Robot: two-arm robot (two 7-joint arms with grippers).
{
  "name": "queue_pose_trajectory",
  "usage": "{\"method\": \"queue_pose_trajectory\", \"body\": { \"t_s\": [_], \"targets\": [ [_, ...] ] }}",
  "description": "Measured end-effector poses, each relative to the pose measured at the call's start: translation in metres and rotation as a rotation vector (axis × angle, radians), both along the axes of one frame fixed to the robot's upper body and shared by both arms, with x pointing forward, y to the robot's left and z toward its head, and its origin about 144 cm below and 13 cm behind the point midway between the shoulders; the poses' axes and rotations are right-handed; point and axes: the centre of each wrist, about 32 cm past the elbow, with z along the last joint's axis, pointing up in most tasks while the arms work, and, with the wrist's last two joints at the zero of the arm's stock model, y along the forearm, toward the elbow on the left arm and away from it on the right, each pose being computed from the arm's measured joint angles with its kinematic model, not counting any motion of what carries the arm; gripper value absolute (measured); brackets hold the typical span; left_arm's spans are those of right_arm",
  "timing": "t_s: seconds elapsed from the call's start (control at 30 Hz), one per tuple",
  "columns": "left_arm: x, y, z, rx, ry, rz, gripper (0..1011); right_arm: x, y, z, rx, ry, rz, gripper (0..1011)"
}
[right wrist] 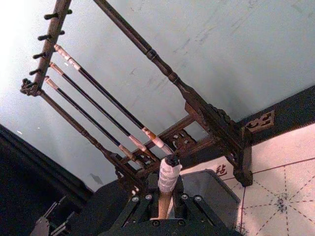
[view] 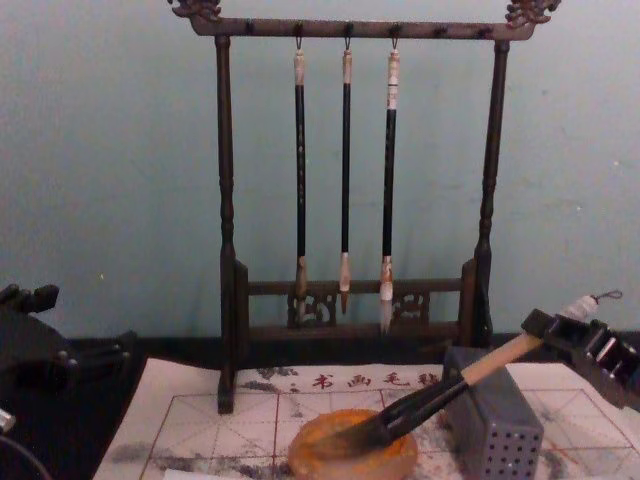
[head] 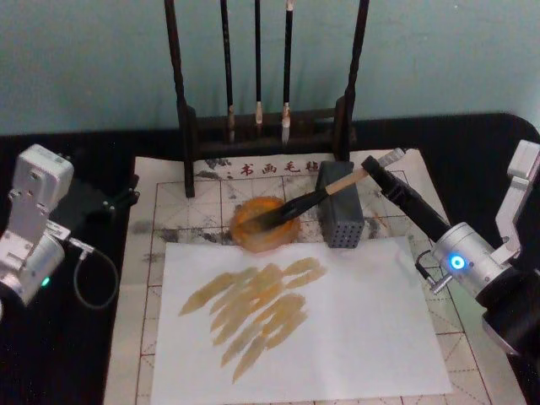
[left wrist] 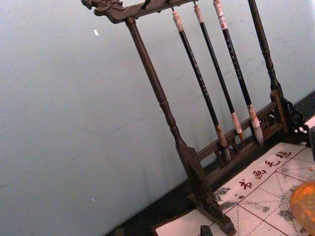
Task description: Pick up the brush from the inkstone, write on the paper, then place the brush back to its original position.
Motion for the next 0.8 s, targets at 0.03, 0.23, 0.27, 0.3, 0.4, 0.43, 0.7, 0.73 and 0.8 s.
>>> {"method": "queue_pose_trajectory", "body": {
  "t_s": [0.03,0.23,0.27,0.3,0.4,0.43,0.7,0.73,0.8],
  "targets": [
    [0.0,0.0,0.0,0.0,0.0,0.0,1001,0.0,0.0,0.0,0.0,0.0,0.0,175],
    [0.0,0.0,0.0,0.0,0.0,0.0,1001,0.0,0.0001,0.0001,-0.001,-0.001,0.0,175],
    [0.0,0.0,0.0,0.0,0.0,0.0,1001,0.0,0.0001,0.0001,-0.001,-0.001,0.0,175],
    [0.0,0.0,0.0,0.0,0.0,0.0,1001,0.0,0.0002,0.0001,-0.001,-0.001,0.001,175],
    [0.0,0.0,0.0,0.0,0.0,0.0,1001,0.0,0.0003,0.0001,-0.001,-0.002,0.001,175],
    [0.0,0.0,0.0,0.0,0.0,0.0,1001,0.0,0.0003,0.0001,-0.001,-0.002,0.001,175],
    [0.0,0.0,0.0,0.0,0.0,0.0,1001,0.0,0.0005,0.0003,-0.002,-0.003,0.001,175],
    [0.0,0.0,0.0,0.0,0.0,0.0,1001,0.0,0.0006,0.0003,-0.002,-0.003,0.001,175],
    [0.0,0.0,0.0,0.0,0.0,0.0,1001,0.0,0.0005,0.0003,-0.003,-0.003,0.001,189]
  ]
}}
